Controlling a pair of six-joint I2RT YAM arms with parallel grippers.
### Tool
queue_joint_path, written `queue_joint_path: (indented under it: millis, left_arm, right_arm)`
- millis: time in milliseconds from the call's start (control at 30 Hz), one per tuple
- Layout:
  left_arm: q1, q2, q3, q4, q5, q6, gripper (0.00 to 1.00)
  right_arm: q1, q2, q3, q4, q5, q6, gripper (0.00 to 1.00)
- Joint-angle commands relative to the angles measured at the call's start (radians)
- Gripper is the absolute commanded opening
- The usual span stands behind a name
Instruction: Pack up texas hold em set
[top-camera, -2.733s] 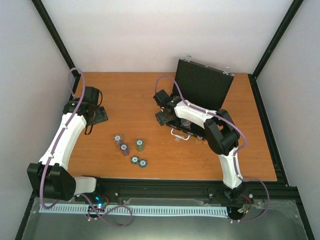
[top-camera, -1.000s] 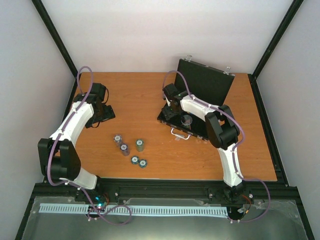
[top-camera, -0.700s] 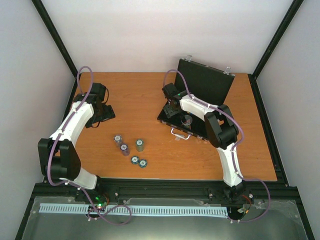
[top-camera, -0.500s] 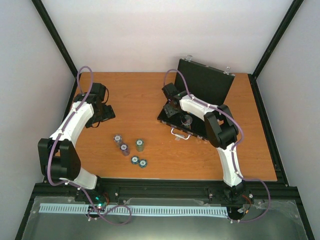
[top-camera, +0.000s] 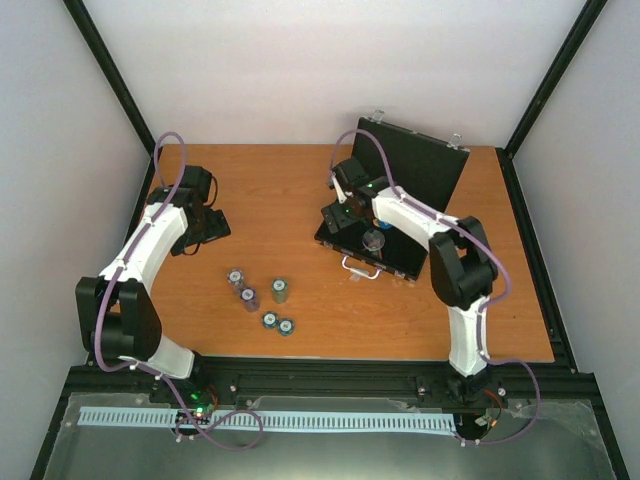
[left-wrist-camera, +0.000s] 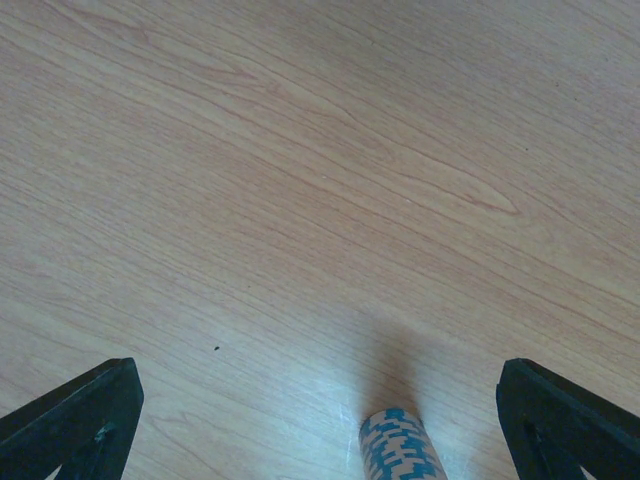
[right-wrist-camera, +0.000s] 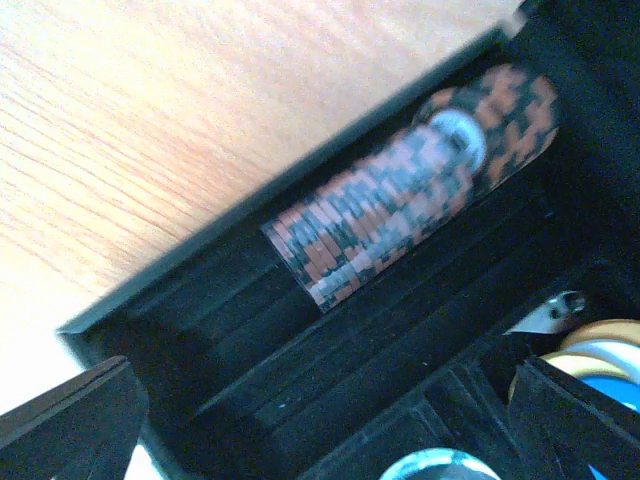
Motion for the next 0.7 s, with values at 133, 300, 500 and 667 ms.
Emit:
queue_joint_path:
  millis: [133, 300, 500, 667]
  left_arm:
    - [0.003, -0.042, 0.024, 0.018, 0.005, 0.022, 1.0]
    - [0.004, -0.052, 0.008, 0.025, 0.035, 0.038, 1.0]
    - [0.004, -0.069, -0.026, 0.036, 0.059, 0.04, 1.0]
    - [0.004, -0.079, -0.046, 0.038, 0.055, 0.035, 1.0]
  right_arm:
    - [-0.027, -0.152, 0.101, -0.099, -0.031, 0.024, 1.0]
    - [-0.034, -0.182, 0.084, -0.113, 0.025, 0.061, 1.0]
    - [-0.04, -0.159, 0.06, -0.117, 0.044, 0.05, 1.0]
    - [-0.041, -0.06, 0.08, -0.102, 0.053, 0.011, 1.0]
